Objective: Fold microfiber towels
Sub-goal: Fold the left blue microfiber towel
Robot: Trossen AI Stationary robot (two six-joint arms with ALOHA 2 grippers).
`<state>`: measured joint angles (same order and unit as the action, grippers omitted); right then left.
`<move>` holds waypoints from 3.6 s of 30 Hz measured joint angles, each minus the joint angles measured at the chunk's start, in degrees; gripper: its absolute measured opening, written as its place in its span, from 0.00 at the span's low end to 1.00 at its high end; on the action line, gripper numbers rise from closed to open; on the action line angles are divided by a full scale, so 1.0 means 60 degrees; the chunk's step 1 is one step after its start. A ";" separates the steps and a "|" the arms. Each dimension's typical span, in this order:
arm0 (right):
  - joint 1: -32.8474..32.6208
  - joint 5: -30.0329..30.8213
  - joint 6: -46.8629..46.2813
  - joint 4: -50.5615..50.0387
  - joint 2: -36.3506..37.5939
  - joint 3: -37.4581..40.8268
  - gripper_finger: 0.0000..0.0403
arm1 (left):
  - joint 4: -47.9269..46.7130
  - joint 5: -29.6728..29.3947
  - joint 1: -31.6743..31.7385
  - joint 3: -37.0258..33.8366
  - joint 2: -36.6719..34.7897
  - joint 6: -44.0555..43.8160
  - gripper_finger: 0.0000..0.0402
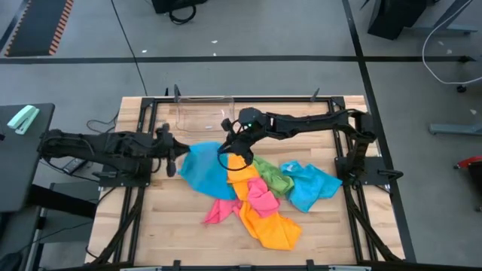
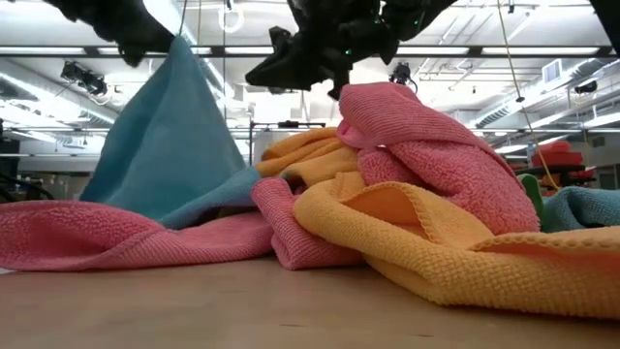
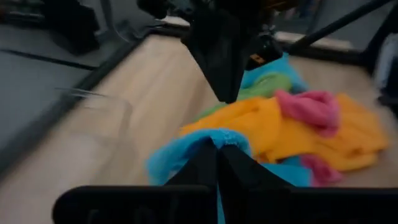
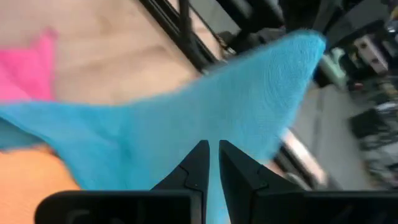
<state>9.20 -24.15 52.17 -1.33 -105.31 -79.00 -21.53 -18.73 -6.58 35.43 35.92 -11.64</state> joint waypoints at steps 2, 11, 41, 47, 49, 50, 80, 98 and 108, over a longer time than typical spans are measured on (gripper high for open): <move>-0.0117 -0.0364 -0.0630 -0.0268 0.0056 0.0000 0.11 | 0.0688 0.0604 -0.0025 -0.0291 0.0004 -0.0453 0.02; -0.0474 -0.1121 -0.1142 -0.0559 0.0152 0.0003 0.11 | 0.0859 0.1850 -0.0466 -0.0318 -0.0500 -0.0276 0.07; -0.2422 0.2766 -0.6240 -0.0667 -0.1066 -0.0004 0.35 | -0.0025 0.4286 -0.2548 -0.0318 0.0889 -0.2210 0.06; -0.2977 0.3213 -0.7075 -0.0020 -0.1548 -0.0007 0.35 | 0.0129 0.4308 -0.3642 -0.0318 0.1873 -0.2218 0.03; -0.3179 0.3526 -0.7288 -0.0072 -0.1662 0.0002 0.35 | 0.0176 0.4307 -0.3988 -0.0318 0.2216 -0.2263 0.02; -0.3270 0.3637 -0.7449 0.0103 -0.1717 0.0000 0.35 | 0.0351 0.4308 -0.4132 -0.0318 0.2414 -0.2306 0.02; -0.4184 0.5233 -0.9296 0.2060 -0.2254 -0.0009 0.35 | 0.4610 0.4457 -0.7380 -0.0322 0.7568 -0.4755 0.02; -0.4197 0.5830 -0.8510 0.1651 -0.2216 0.0000 0.36 | 0.5066 0.3030 -0.7239 -0.0009 0.6760 -0.5094 0.45; -0.4211 0.6137 -0.8228 0.0360 -0.1531 -0.0004 0.36 | 0.0841 0.0647 -0.5776 -0.0016 0.6543 -0.5238 0.40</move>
<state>-16.07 12.67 2.80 0.83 -114.50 -79.03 -16.48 -14.85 -41.24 35.33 75.18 -43.07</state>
